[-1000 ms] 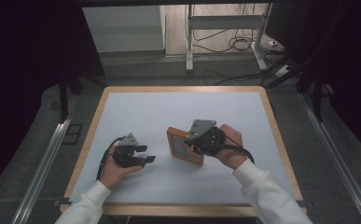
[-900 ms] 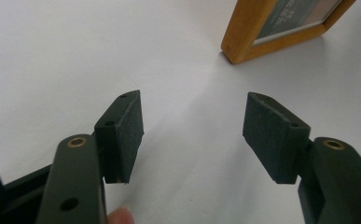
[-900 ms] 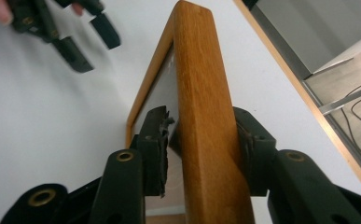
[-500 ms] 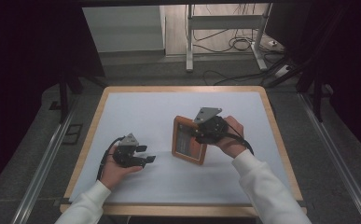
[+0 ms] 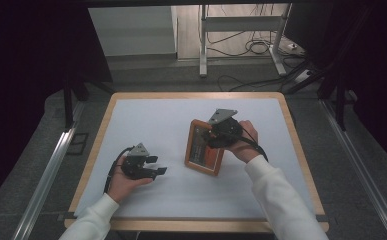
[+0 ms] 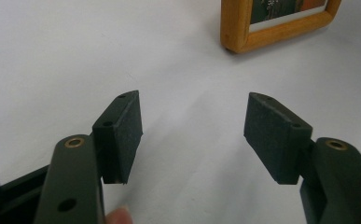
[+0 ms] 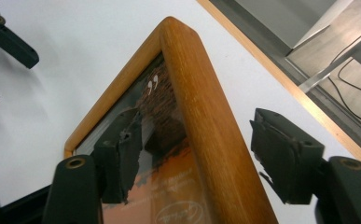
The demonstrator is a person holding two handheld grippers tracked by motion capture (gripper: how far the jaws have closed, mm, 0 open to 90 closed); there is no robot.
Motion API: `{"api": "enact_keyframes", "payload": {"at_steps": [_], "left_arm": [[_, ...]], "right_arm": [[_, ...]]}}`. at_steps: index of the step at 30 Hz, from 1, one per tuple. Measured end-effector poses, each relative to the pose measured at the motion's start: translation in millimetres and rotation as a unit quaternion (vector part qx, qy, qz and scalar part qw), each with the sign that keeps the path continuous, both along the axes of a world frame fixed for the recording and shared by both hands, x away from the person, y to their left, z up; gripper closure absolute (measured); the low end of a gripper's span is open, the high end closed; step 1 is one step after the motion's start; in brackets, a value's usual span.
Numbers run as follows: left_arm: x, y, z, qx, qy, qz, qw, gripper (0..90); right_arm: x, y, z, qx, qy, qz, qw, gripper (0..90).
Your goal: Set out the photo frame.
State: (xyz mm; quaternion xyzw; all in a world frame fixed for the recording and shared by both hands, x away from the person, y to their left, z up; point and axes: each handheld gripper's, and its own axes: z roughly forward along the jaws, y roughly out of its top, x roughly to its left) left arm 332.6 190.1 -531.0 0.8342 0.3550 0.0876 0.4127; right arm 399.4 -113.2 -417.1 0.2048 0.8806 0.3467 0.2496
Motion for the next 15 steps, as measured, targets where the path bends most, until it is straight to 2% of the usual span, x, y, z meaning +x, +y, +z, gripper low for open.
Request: {"api": "enact_keyframes", "payload": {"at_steps": [3, 7, 11, 15], "left_arm": [[-0.1, 0.1, 0.1, 0.0, 0.0, -0.001, 1.0, 36.7], [0.0, 0.1, 0.0, 0.0, 0.0, -0.001, 1.0, 36.7], [-0.1, -0.4, 0.0, 0.002, 0.0, -0.001, 1.0, 36.8], [0.2, -1.5, -0.5, 0.004, 0.0, -0.003, 1.0, 36.7]], "right_arm": [[-1.7, -1.1, 1.1, 0.011, -0.005, -0.009, 0.9999, 26.1], [-7.8, -9.9, 6.9, 0.052, -0.007, -0.03, 0.9982, 21.2], [-17.6, -25.4, 10.0, 0.088, -0.003, -0.036, 0.9955, 19.8], [-28.7, -42.3, 8.5, 0.108, -0.002, -0.043, 0.9932, 19.4]]}}
